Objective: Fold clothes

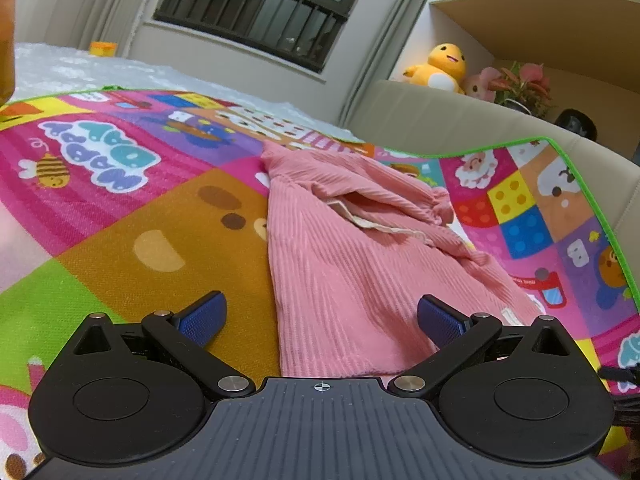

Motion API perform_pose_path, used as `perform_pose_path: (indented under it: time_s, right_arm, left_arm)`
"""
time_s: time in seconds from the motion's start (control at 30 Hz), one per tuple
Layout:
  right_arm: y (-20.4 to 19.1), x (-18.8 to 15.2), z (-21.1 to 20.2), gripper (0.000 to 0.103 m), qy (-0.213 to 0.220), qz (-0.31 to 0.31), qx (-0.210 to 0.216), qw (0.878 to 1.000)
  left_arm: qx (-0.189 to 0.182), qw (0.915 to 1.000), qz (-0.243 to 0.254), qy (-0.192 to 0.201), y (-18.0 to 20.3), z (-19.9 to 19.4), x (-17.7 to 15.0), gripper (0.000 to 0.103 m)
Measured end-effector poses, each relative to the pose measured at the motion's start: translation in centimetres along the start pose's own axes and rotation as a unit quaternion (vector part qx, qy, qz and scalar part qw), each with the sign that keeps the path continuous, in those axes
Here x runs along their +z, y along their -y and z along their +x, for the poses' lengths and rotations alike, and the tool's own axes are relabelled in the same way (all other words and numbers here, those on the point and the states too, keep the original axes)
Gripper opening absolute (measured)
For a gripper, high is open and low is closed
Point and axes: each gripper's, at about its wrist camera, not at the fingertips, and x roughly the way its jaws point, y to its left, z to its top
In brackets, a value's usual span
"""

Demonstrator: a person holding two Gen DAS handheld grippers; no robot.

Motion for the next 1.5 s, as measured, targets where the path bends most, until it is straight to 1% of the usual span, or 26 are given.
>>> perform_pose_path:
  time_s: [0.03, 0.1, 0.17, 0.2, 0.23, 0.27, 0.3, 0.33, 0.37, 0.43, 0.5, 0.53, 0.57, 0.6, 0.67, 0.7, 0.77, 0.8, 0.87, 0.93, 1.0, 1.13, 1.27, 1.4, 1.43, 1.5]
  right_arm:
    - [0.9, -0.1, -0.6, 0.091, 0.004, 0.026, 0.028, 0.999]
    - [2.3, 0.0, -1.6, 0.092, 0.020, 0.079, 0.076, 0.994]
    - [3.4, 0.3, -1.4, 0.092, 0.037, 0.155, 0.105, 0.982]
    - [3.8, 0.4, -1.1, 0.092, 0.044, 0.196, 0.118, 0.973]
    - [4.3, 0.5, -0.7, 0.087, 0.050, 0.237, 0.130, 0.961]
    - [4.4, 0.8, 0.4, 0.075, 0.048, 0.264, 0.135, 0.954]
    - [4.6, 1.0, 1.4, 0.069, 0.045, 0.290, 0.140, 0.946]
    - [3.9, 1.2, 2.3, 0.059, 0.040, 0.289, 0.134, 0.947]
    - [3.3, 1.4, 3.1, 0.054, 0.034, 0.287, 0.128, 0.949]
    - [2.0, 1.8, 4.8, 0.050, 0.023, 0.283, 0.115, 0.952]
    - [0.3, 2.3, 5.0, 0.030, 0.031, 0.251, 0.108, 0.961]
    - [-0.2, 2.6, 5.1, 0.016, 0.029, 0.242, 0.120, 0.962]
    - [-0.8, 3.2, 4.8, 0.011, 0.033, 0.224, 0.131, 0.965]
    - [-1.5, 3.9, 4.5, 0.010, 0.038, 0.205, 0.142, 0.968]
    - [-4.3, 5.7, 3.1, 0.009, 0.071, 0.092, 0.144, 0.983]
    - [-5.7, 6.6, 2.4, 0.009, 0.087, 0.034, 0.144, 0.985]
    - [-8.8, 7.4, 2.0, 0.009, 0.087, -0.075, 0.166, 0.979]
    - [-10.4, 7.5, 1.9, 0.009, 0.080, -0.127, 0.179, 0.972]
    - [-12.9, 6.8, 2.3, 0.009, 0.059, -0.205, 0.197, 0.957]
    - [-14.2, 5.8, 2.9, 0.009, 0.044, -0.241, 0.205, 0.948]
    - [-14.4, 5.4, 3.1, 0.009, 0.046, -0.238, 0.208, 0.948]
    - [-13.3, 5.2, 3.1, 0.009, 0.035, -0.197, 0.236, 0.951]
    - [-13.0, 4.7, 3.5, 0.009, 0.034, -0.174, 0.245, 0.953]
    - [-12.4, 4.6, 3.8, 0.008, 0.037, -0.141, 0.259, 0.955]
    - [-12.0, 4.5, 3.7, 0.009, 0.039, -0.132, 0.262, 0.955]
    - [-11.0, 4.3, 3.2, 0.020, 0.040, -0.121, 0.270, 0.954]
  left_arm:
    - [0.003, 1.0000, 0.000, -0.003, 0.1, -0.1, 0.0, 0.103]
    - [0.008, 0.9999, 0.000, -0.008, 0.3, -0.3, 0.0, 0.103]
    - [0.008, 0.9999, -0.006, -0.014, 0.4, -0.7, 0.0, 0.103]
    - [-0.004, 0.9997, -0.018, -0.018, 0.5, -1.1, 0.1, 0.103]
    - [-0.016, 0.9992, -0.031, -0.022, 0.5, -1.5, 0.2, 0.103]
    - [-0.028, 0.9983, -0.043, -0.027, 0.6, -1.9, 0.3, 0.103]
    - [-0.057, 0.9961, -0.054, -0.039, 0.8, -2.2, 0.4, 0.103]
    - [-0.079, 0.9942, -0.053, -0.049, 1.4, -2.5, 0.5, 0.103]
    - [-0.085, 0.9942, -0.037, -0.055, 2.2, -2.8, 0.4, 0.103]
    - [-0.088, 0.9938, -0.013, -0.067, 3.4, -3.0, 0.2, 0.103]
    - [-0.084, 0.9934, 0.003, -0.079, 4.3, -2.9, -0.1, 0.103]
    - [-0.081, 0.9935, -0.004, -0.080, 4.1, -2.7, -0.2, 0.103]
    - [-0.078, 0.9936, -0.012, -0.081, 4.0, -2.6, -0.2, 0.103]
    - [-0.073, 0.9939, -0.021, -0.080, 3.7, -2.5, -0.2, 0.103]
    - [-0.054, 0.9952, -0.035, -0.073, 3.1, -2.6, 0.3, 0.103]
    - [-0.046, 0.9959, -0.040, -0.067, 2.7, -2.8, 0.5, 0.103]
    - [-0.041, 0.9966, -0.048, -0.053, 2.1, -3.3, 1.3, 0.103]
    - [-0.041, 0.9968, -0.049, -0.047, 1.9, -3.6, 1.6, 0.103]
    - [-0.043, 0.9975, -0.041, -0.038, 2.0, -4.0, 2.5, 0.103]
    - [-0.045, 0.9981, -0.028, -0.032, 2.3, -4.3, 3.3, 0.103]
    - [-0.060, 0.9974, -0.015, -0.036, 3.1, -3.9, 4.2, 0.103]
    - [-0.119, 0.9912, 0.006, -0.057, 6.3, -1.4, 6.0, 0.103]
    - [-0.135, 0.9826, 0.054, -0.116, 11.9, 5.3, 6.0, 0.103]
    - [-0.149, 0.9681, 0.102, -0.174, 17.5, 11.9, 6.0, 0.103]
    - [-0.136, 0.9661, 0.118, -0.184, 18.4, 13.2, 5.3, 0.103]
    - [-0.122, 0.9613, 0.148, -0.198, 19.2, 14.3, 4.0, 0.103]
